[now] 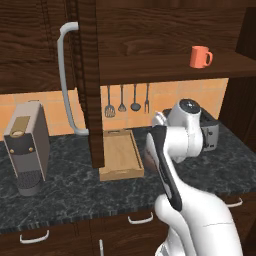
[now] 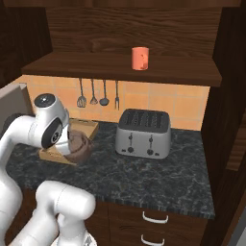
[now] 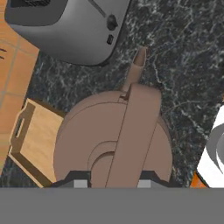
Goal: Pick the kettle from the counter and place it on the tray. Then pick the mug from the cabinet and place it on the tray. Then close the cabinet doors.
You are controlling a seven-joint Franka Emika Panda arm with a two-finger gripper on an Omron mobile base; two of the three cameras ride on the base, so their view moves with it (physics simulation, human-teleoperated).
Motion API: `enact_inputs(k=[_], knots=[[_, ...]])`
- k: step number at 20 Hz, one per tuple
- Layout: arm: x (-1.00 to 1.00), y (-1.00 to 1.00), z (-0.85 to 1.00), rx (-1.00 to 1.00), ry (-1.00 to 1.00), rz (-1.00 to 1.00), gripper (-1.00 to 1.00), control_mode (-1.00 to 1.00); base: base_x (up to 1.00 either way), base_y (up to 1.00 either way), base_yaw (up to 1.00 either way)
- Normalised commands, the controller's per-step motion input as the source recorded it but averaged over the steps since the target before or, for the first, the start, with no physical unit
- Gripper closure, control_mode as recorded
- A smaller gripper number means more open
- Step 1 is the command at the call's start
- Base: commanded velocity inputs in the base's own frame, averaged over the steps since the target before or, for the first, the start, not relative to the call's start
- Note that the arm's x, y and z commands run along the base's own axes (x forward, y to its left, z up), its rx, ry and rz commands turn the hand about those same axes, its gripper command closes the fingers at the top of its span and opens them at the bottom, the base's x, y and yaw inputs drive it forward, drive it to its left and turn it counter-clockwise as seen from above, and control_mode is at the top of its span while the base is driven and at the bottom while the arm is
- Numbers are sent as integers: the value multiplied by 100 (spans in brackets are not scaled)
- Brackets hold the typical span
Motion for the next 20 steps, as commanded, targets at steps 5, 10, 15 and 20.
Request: enact_inputs(k=[5, 10, 15, 20], knots=[[67, 55, 19, 0, 0, -3, 100, -100, 0, 0, 0], [54, 43, -2, 0, 0, -3, 100, -100, 0, 0, 0], [52, 21, -16, 0, 0, -5, 100, -100, 0, 0, 0], [48, 21, -21, 0, 0, -4, 100, -100, 0, 0, 0]])
